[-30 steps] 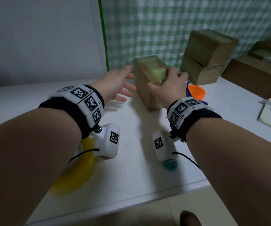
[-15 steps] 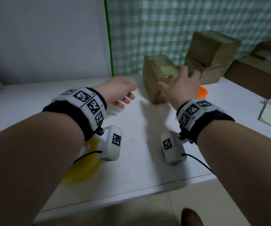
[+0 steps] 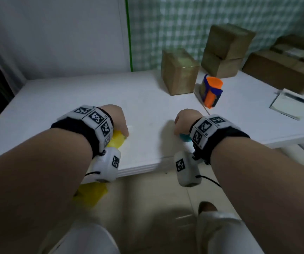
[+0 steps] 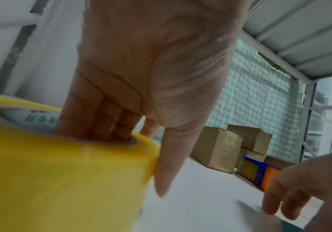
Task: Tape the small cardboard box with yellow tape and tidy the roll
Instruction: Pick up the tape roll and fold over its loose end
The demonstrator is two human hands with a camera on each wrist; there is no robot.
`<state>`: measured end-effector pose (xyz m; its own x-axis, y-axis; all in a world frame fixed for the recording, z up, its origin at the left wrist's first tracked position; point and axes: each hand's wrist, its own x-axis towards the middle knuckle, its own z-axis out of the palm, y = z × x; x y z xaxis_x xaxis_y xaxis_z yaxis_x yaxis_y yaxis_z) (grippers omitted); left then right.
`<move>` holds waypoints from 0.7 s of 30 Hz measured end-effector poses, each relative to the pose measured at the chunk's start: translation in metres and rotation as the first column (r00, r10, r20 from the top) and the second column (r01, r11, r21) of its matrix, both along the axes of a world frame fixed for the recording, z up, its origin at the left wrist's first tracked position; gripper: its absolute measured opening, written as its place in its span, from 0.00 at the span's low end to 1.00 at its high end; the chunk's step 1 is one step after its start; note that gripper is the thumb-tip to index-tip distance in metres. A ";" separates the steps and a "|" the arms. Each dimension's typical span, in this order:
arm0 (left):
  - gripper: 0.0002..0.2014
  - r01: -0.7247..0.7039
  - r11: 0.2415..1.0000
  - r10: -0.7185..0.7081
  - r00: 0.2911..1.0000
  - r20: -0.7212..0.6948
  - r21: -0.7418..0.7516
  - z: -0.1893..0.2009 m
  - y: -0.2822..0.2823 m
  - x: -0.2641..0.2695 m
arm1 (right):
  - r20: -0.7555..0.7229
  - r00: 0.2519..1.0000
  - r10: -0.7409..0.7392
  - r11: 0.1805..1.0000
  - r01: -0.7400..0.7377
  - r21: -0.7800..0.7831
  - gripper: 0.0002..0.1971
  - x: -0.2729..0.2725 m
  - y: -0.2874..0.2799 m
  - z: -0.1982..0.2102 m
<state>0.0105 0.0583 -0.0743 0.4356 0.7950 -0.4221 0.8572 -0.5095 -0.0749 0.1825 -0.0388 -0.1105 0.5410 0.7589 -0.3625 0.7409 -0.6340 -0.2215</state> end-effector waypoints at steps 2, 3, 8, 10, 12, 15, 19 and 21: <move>0.32 0.017 0.999 -0.017 1.000 0.011 0.044 0.000 -0.006 0.000 | 0.015 1.000 0.013 0.999 -0.013 -0.034 0.06 -0.004 -0.006 -0.005; 0.30 0.015 0.998 -0.017 0.999 0.027 0.053 0.001 -0.009 -0.001 | 0.041 0.999 0.010 1.000 -0.010 -0.012 0.11 -0.005 -0.009 -0.007; 0.31 -0.127 0.985 0.163 0.901 0.402 -0.115 0.024 -0.014 -0.008 | -0.076 0.990 -0.123 0.931 0.141 0.337 0.23 -0.004 -0.017 0.007; 0.27 -0.165 0.929 0.346 0.707 0.616 -0.332 0.034 -0.015 -0.007 | -0.252 0.960 -0.118 0.849 0.230 0.477 0.22 -0.006 -0.013 0.015; 0.24 -0.127 0.867 0.466 0.550 0.693 -0.482 0.039 -0.019 -0.002 | -0.497 0.867 -0.028 0.748 0.348 0.565 0.21 -0.014 -0.009 0.028; 0.24 -0.026 0.797 0.553 0.431 0.713 -0.603 0.039 -0.027 0.007 | -0.696 0.711 0.105 0.683 0.457 0.570 0.23 -0.023 -0.008 0.047; 0.22 0.051 0.745 0.586 0.428 0.688 -0.666 0.030 -0.036 0.015 | -0.713 0.687 0.140 0.702 0.439 0.560 0.22 -0.025 -0.015 0.052; 0.20 0.040 0.761 0.557 0.472 0.684 -0.648 0.029 -0.039 0.013 | -0.754 0.640 0.146 0.708 0.465 0.531 0.21 -0.023 -0.019 0.051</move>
